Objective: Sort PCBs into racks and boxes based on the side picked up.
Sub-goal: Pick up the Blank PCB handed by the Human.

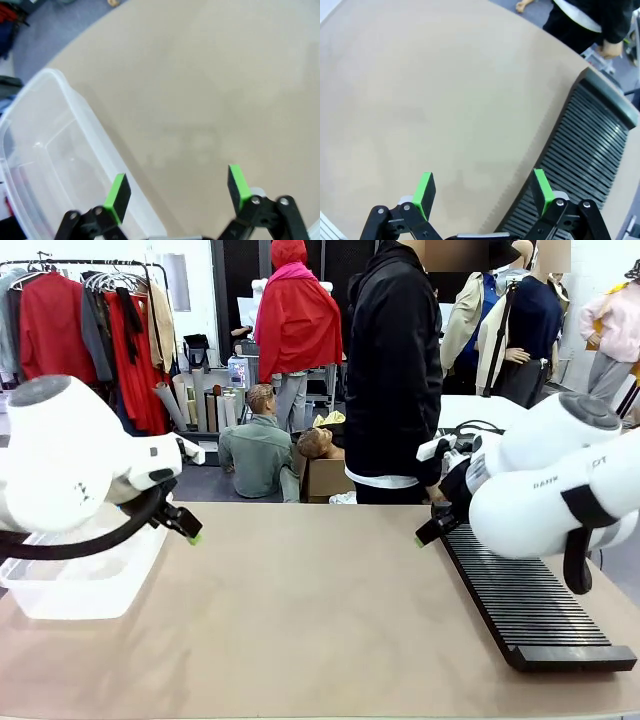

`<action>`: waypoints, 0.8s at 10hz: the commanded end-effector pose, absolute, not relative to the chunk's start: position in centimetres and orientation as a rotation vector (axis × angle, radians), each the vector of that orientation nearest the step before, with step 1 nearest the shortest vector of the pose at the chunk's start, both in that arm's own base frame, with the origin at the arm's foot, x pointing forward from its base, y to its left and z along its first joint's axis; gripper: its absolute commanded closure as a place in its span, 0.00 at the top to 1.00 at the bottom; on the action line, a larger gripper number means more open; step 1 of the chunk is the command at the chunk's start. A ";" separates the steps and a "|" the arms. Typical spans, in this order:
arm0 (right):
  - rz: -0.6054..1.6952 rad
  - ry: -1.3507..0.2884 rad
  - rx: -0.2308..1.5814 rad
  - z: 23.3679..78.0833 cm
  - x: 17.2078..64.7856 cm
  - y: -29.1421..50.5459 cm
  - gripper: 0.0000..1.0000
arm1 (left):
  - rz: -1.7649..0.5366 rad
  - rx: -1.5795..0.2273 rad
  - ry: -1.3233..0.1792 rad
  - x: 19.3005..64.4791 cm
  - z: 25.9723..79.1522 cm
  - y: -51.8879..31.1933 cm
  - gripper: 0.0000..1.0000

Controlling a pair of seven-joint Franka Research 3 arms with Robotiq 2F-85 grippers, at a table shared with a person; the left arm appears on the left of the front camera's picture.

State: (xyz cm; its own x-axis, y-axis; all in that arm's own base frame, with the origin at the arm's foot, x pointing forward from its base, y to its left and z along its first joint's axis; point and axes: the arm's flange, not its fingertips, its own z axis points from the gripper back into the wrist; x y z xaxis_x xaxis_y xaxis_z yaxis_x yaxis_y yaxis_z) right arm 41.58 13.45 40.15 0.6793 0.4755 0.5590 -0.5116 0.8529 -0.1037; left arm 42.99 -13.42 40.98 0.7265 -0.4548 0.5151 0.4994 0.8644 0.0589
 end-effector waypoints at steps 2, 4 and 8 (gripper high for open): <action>0.549 -0.601 0.196 43.9 44.8 9.7 1.00 | -0.527 -0.247 -0.501 46.5 45.2 -8.1 1.00; 0.525 -0.604 0.304 46.7 45.9 7.2 1.00 | -0.549 -0.401 -0.511 46.7 48.1 -4.5 1.00; 0.515 -0.621 0.523 51.0 45.6 1.0 1.00 | -0.584 -0.573 -0.554 43.7 51.7 2.4 1.00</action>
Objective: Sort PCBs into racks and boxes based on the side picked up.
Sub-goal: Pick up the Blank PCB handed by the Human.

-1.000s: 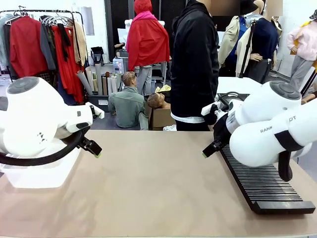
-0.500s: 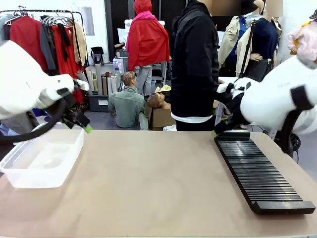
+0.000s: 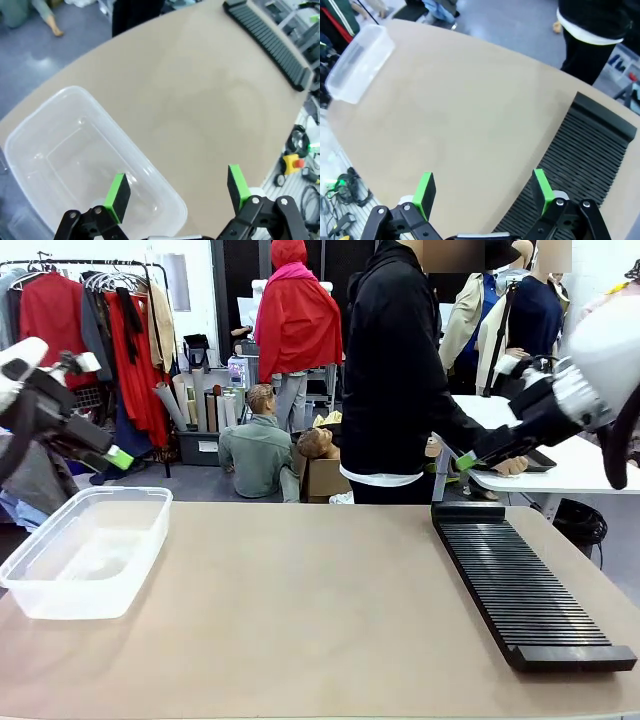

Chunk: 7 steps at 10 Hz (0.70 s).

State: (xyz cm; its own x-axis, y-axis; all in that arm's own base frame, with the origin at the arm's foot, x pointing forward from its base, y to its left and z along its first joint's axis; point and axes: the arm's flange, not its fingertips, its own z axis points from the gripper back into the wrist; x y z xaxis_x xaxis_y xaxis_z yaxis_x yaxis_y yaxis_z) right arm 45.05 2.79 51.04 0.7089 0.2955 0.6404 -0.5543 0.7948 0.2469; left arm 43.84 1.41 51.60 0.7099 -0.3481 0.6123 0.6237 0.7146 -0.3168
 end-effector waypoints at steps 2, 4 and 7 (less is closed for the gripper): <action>0.495 -0.666 0.576 52.4 44.1 -2.3 1.00 | -0.597 -0.599 -0.546 42.7 52.7 5.8 1.00; 0.464 -0.710 0.609 53.2 42.0 -5.7 1.00 | -0.571 -0.632 -0.617 41.6 54.1 9.1 1.00; 0.454 -0.742 0.650 53.9 39.4 -8.6 1.00 | -0.543 -0.663 -0.647 40.7 54.5 10.8 1.00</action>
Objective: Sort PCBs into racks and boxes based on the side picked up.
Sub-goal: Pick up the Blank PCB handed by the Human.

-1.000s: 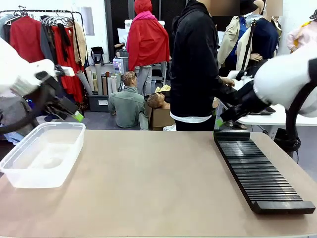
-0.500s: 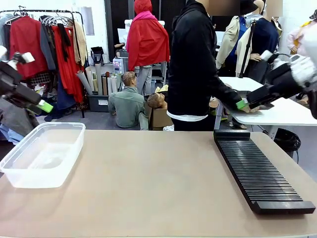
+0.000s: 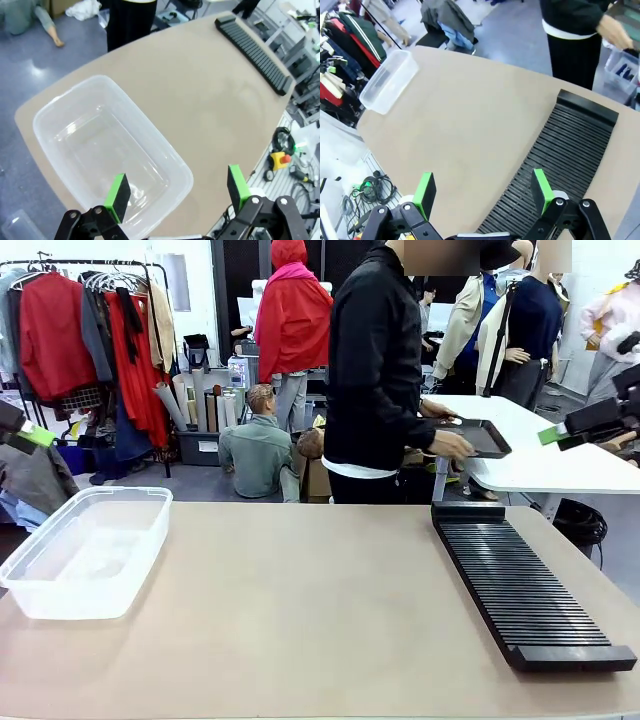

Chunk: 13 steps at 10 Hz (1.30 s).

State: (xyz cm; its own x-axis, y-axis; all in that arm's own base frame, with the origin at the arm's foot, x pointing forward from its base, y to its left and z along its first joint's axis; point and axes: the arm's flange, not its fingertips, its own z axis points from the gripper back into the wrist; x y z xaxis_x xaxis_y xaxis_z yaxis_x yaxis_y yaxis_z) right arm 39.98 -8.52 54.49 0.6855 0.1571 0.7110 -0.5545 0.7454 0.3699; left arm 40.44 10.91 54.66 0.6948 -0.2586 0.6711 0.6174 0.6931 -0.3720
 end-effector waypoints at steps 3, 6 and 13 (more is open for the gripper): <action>0.474 -0.782 0.698 54.4 38.5 -9.6 1.00 | -0.507 -0.668 -0.661 41.1 54.4 11.2 1.00; 0.428 -0.737 0.650 55.0 38.9 -9.6 1.00 | -0.506 -0.655 -0.632 40.5 54.5 11.2 1.00; 0.428 -0.737 0.650 55.0 38.9 -9.6 1.00 | -0.506 -0.655 -0.632 40.5 54.5 11.2 1.00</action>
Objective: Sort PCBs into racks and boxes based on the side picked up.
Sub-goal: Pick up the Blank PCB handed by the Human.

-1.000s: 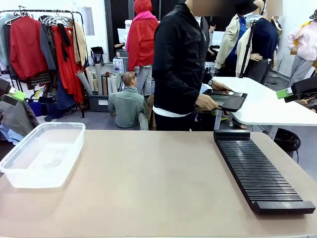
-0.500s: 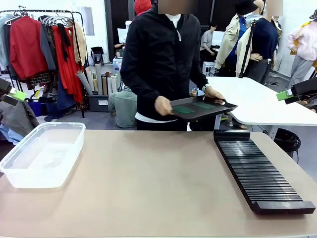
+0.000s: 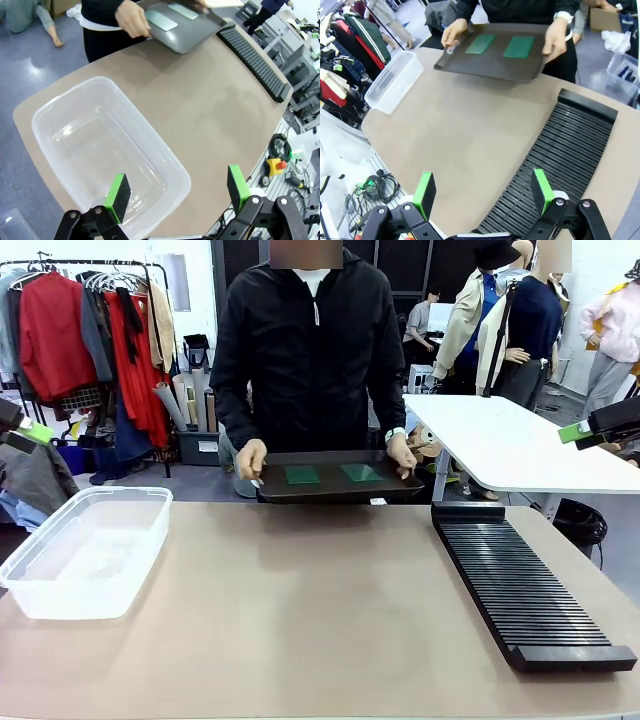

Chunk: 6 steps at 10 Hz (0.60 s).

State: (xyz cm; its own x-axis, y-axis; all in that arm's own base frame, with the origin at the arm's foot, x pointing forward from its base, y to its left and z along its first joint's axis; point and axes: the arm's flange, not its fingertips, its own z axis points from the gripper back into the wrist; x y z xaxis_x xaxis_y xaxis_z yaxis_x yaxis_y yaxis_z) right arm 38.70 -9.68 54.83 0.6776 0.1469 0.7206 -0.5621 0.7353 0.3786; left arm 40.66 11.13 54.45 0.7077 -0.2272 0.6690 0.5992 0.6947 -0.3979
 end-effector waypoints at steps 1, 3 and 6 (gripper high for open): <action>0.428 -0.737 0.650 55.0 38.9 -9.6 1.00 | -0.506 -0.655 -0.632 40.5 54.5 11.2 1.00; 0.428 -0.737 0.650 55.0 38.9 -9.6 1.00 | -0.506 -0.655 -0.632 40.5 54.5 11.2 1.00; 0.428 -0.737 0.650 55.0 38.9 -9.6 1.00 | -0.506 -0.655 -0.632 40.5 54.5 11.2 1.00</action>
State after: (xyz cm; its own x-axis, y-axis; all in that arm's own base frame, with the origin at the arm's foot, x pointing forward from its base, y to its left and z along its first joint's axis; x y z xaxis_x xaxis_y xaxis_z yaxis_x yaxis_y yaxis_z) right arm 38.67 -9.68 54.83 0.6783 0.1470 0.7199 -0.5619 0.7351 0.3793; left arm 40.66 11.13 54.45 0.7078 -0.2272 0.6689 0.5992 0.6946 -0.3981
